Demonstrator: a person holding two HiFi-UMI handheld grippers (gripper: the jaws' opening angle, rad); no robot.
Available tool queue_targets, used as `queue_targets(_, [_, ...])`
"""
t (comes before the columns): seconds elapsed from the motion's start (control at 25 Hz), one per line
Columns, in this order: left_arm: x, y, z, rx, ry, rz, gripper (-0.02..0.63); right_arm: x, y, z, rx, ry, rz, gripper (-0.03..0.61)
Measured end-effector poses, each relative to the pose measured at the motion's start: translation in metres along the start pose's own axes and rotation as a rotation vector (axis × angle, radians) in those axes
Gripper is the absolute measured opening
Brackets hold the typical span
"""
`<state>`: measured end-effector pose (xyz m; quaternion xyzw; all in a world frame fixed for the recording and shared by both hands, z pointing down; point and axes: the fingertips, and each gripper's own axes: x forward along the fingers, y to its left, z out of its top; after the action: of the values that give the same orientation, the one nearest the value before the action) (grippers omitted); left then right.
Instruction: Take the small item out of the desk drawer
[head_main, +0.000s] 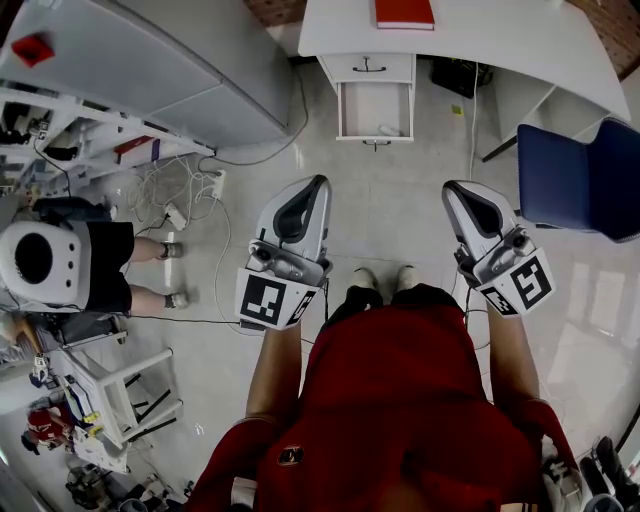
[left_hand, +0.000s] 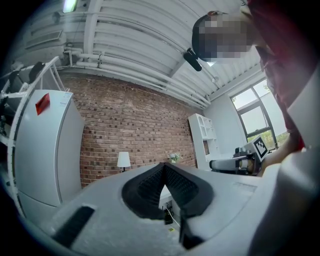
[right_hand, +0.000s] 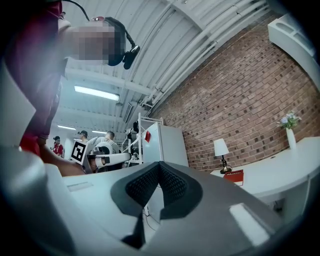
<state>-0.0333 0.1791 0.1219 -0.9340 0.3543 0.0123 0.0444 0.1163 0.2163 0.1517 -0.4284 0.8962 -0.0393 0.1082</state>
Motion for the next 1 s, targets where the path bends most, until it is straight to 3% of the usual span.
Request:
queue_targets(0.52, [0.036, -0.019, -0.013, 0.021, 0.023, 0.029, 0.003, -0.018, -0.046, -0.005, -0.007, 0.007, 0.017, 0.012])
queue_targets(1.0, [0.052, 0.032, -0.026, 0.004, 0.015, 0.053, 0.003, 0.033, -0.065, -0.012, -0.043, 0.06, 0.04, 0.012])
